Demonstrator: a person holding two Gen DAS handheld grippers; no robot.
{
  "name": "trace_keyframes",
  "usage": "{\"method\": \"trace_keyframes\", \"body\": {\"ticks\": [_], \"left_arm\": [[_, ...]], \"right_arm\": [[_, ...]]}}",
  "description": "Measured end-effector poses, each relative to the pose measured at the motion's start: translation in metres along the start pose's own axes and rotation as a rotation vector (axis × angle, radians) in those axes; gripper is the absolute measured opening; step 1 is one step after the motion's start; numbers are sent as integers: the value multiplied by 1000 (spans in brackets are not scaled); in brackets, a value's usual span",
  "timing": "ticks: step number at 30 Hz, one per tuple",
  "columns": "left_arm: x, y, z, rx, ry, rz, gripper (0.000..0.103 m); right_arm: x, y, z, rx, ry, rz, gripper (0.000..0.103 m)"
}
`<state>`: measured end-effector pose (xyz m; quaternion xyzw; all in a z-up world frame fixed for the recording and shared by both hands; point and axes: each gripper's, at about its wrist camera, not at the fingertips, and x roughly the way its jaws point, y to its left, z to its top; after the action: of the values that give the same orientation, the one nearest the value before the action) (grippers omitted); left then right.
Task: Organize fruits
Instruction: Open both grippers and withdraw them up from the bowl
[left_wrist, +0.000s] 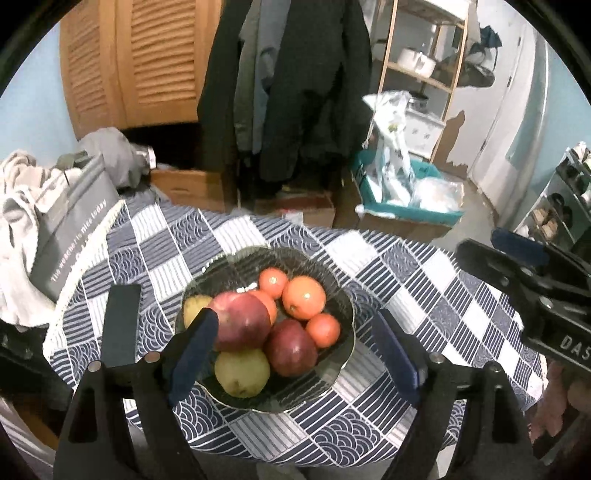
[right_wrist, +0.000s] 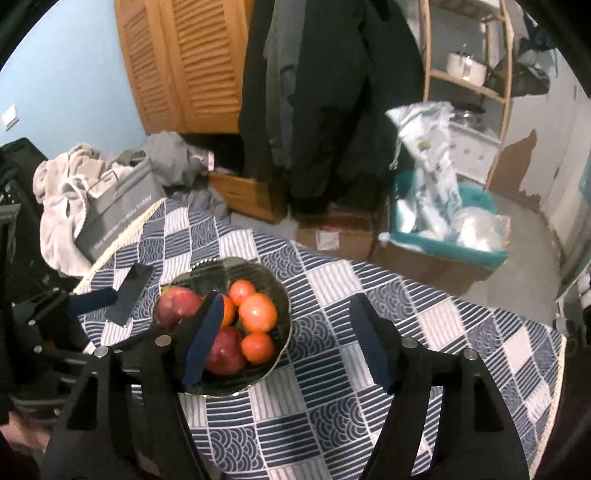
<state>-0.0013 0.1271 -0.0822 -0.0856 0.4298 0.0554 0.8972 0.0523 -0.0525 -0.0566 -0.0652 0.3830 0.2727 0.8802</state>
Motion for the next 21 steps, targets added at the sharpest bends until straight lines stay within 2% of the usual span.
{"method": "trace_keyframes", "body": {"ticks": [7,11,13,21], "left_arm": [[-26,-7,9,23,-74,4,89],[-35,-11,12,33,-107,10,97],[-37,-13,12,37,-119,18,97],[-51,-23,16,49,-167,32,102]], "right_arm": [[-41,-7,2,15,-86,-50,76],[-61,-10,2,6,-124,-79,78],[-70,-11,1,-2,-152,-96,82],[-98,-17,-6,-19,-203,-128,82]]}}
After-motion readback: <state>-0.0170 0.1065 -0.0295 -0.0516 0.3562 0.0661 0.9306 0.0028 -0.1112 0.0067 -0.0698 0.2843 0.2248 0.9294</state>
